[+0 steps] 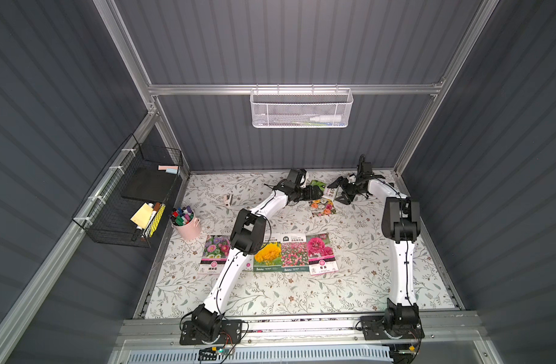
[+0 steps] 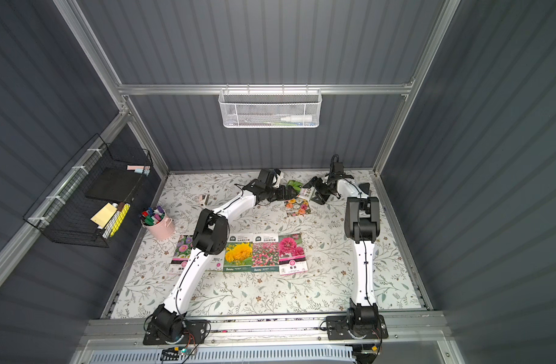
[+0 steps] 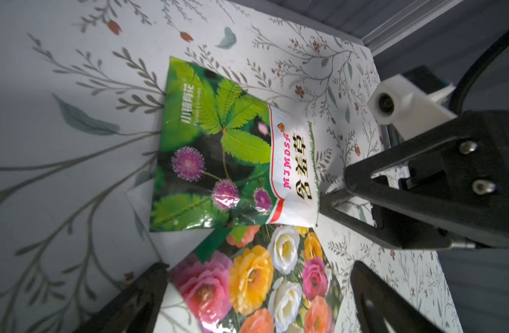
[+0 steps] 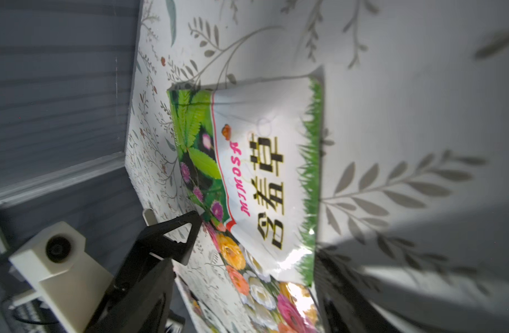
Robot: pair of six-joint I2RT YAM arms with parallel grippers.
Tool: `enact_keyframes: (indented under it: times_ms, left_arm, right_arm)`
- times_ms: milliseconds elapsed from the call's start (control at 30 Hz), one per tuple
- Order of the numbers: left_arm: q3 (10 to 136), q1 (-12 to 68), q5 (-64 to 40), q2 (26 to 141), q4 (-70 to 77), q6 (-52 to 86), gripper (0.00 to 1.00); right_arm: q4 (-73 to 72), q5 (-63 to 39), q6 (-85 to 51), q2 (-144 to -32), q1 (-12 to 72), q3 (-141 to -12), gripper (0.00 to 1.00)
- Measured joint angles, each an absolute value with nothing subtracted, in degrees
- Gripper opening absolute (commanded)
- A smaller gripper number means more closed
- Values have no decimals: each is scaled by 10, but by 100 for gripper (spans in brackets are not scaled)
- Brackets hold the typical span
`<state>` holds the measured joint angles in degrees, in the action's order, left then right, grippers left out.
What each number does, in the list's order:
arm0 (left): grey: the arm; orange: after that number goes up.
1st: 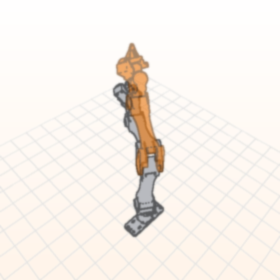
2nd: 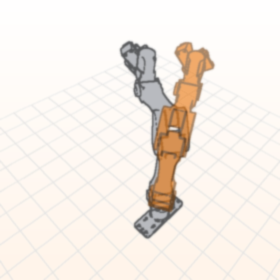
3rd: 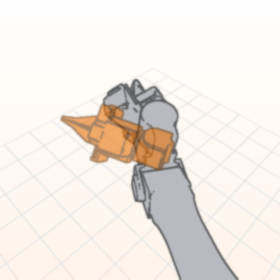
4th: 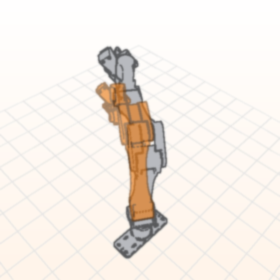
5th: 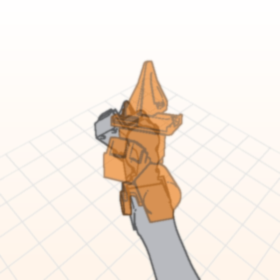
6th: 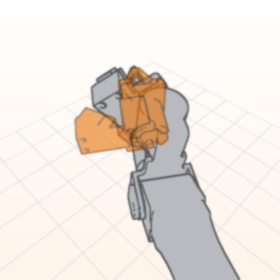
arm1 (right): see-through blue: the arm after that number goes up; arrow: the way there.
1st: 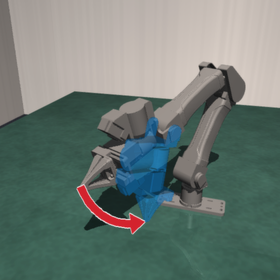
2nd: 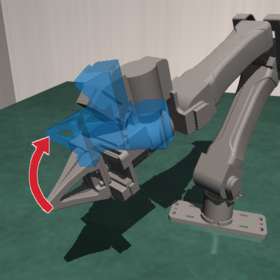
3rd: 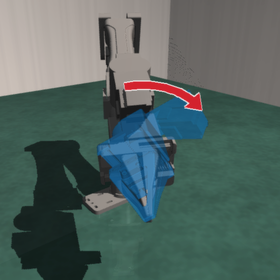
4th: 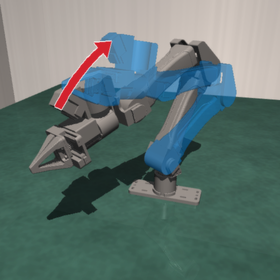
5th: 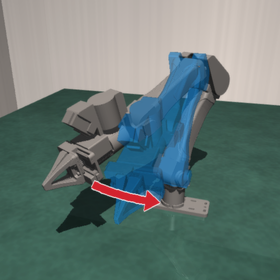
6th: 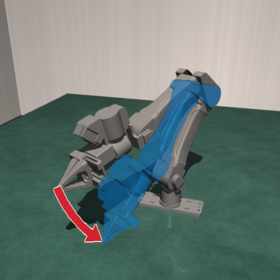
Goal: Arrange the seed packets in a row
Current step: Pick up the seed packet from the center of the board.
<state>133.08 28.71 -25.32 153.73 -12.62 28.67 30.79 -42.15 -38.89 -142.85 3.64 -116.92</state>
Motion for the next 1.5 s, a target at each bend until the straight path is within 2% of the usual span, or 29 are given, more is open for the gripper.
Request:
enact_keyframes:
  times_ms: [67,100,233,333,467,500,600,733,800,833,867,1200,1267,1300,1433,1500]
  left_arm:
    - [1310,281,-258,1533,-91,315,100]
    - [1303,280,-261,1531,-81,325,99]
    - [1275,276,-273,1523,-41,376,99]
    - [1263,276,-285,1522,-16,423,97]
    - [1250,272,-299,1522,5,474,81]
    - [1249,272,-300,1522,5,481,77]
    - [1244,272,-307,1522,1,503,57]
    - [1226,273,-324,1522,2,534,26]
    - [1219,274,-333,1522,-1,541,14]
    - [1215,275,-336,1522,-3,546,5]
    - [1211,276,-339,1522,-5,551,0]
    - [1167,277,-353,1500,11,588,0]
    - [1151,277,-355,1491,15,595,0]
    - [1144,277,-357,1487,18,601,0]
    - [1122,271,-370,1479,38,636,0]
    - [1107,267,-382,1474,53,656,0]
  right_arm:
    - [323,-435,-386,-1441,37,-1182,46]
    - [329,-439,-387,-1444,37,-1183,41]
    - [355,-451,-383,-1448,37,-1183,31]
    - [361,-455,-380,-1448,39,-1180,19]
    - [369,-457,-375,-1448,50,-1165,4]
    - [371,-460,-376,-1448,53,-1163,4]
    - [371,-465,-372,-1446,64,-1155,0]
    - [369,-469,-368,-1429,75,-1124,0]
    - [367,-469,-368,-1421,78,-1110,0]
    - [367,-469,-368,-1416,79,-1102,0]
    - [367,-469,-367,-1413,79,-1096,0]
    - [354,-473,-358,-1388,82,-1051,0]
    - [352,-472,-357,-1378,82,-1037,3]
    - [352,-469,-356,-1369,82,-1026,8]
    - [342,-458,-347,-1308,80,-970,39]
    - [328,-454,-347,-1262,74,-934,49]
